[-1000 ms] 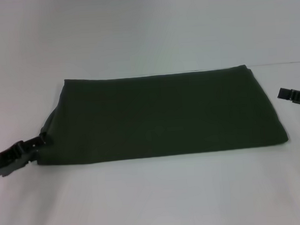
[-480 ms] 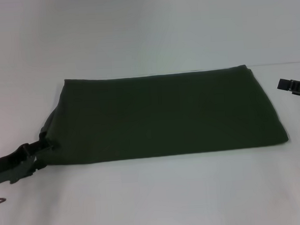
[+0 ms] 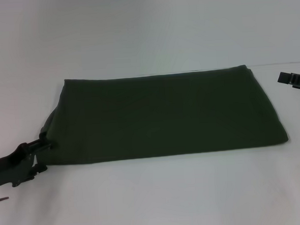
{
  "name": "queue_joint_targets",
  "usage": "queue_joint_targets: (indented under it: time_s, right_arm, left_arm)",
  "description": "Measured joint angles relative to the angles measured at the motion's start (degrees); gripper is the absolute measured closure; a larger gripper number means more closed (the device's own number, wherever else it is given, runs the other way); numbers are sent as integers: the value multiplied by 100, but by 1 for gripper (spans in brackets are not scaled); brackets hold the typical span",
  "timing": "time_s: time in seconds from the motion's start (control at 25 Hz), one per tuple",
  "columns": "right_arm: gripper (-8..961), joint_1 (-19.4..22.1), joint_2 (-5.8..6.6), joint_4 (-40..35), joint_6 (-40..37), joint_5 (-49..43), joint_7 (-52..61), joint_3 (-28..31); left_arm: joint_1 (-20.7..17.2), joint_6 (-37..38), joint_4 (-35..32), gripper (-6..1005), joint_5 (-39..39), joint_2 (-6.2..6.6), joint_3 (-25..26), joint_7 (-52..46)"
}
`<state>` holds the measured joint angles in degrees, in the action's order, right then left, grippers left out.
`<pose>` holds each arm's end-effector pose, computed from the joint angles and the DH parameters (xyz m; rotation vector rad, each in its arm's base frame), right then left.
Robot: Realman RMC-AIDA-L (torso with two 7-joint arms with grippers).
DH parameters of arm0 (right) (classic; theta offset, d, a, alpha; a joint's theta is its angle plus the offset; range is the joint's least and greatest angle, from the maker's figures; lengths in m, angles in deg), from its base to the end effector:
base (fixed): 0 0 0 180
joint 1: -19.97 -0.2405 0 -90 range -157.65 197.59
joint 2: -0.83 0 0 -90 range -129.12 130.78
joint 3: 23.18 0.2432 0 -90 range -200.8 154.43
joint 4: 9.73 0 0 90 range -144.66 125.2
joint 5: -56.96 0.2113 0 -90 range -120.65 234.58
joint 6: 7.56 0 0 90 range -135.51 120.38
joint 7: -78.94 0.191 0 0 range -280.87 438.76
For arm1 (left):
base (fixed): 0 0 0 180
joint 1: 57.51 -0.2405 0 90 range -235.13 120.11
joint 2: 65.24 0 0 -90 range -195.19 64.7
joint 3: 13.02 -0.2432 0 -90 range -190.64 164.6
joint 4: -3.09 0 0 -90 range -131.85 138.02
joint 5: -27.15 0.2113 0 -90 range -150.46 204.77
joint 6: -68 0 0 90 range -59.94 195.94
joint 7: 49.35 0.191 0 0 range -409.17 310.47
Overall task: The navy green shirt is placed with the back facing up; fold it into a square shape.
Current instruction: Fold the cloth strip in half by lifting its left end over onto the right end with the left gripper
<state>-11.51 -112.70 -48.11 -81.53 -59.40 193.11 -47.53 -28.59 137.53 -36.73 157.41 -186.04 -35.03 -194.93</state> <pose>0.2997 0.4076 0.0620 -2.0070 1.3826 0.8222 -0.3359 0.3684 -0.0042 -1.5616 -2.0939 -0.7798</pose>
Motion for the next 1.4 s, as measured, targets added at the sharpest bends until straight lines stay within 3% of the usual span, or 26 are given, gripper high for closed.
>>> queue_joint_targets:
  time_s: [0.76,1.4]
  right_arm:
    - [174,-85,43,-12,19,12,4,48]
    - [174,-87,43,9,52,36,9,65]
  left_arm:
    - [130,-612,283,174,65,40,-63,-99]
    - [369,-620,312,177,-11,47,-156,2]
